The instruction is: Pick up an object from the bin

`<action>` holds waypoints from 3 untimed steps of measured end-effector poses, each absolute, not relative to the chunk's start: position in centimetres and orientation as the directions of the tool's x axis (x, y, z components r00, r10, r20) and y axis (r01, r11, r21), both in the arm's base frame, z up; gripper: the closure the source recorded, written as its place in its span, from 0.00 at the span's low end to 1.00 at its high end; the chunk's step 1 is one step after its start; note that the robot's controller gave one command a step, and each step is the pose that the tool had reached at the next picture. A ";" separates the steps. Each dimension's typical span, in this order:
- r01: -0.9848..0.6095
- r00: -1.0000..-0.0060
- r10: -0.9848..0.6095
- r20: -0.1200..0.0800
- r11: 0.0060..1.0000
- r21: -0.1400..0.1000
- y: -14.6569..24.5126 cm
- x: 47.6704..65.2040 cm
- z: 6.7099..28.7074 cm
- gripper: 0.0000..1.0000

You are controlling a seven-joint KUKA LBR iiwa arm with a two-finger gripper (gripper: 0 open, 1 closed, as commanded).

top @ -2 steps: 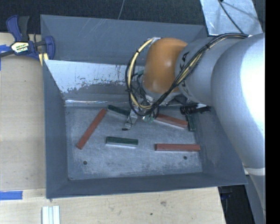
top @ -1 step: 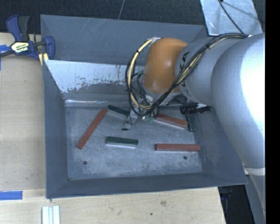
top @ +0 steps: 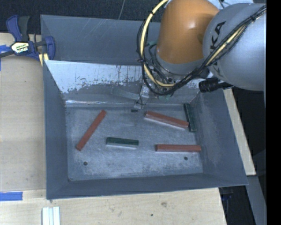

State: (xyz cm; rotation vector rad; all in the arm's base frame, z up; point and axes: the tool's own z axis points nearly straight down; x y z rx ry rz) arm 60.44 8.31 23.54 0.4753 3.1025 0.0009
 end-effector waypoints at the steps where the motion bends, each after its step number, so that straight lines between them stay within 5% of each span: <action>1: 0.299 -0.954 0.299 -0.003 0.954 0.001 8.3 60.4 23.5 1.00; 2: 0.300 -0.954 0.300 -0.003 0.954 0.001 7.9 58.1 17.3 0.00; 3: 0.301 -0.954 0.301 -0.003 0.954 0.001 7.9 58.1 17.3 0.00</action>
Offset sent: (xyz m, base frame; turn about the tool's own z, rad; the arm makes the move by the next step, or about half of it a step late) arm -0.0240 -0.0039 -0.0630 0.0009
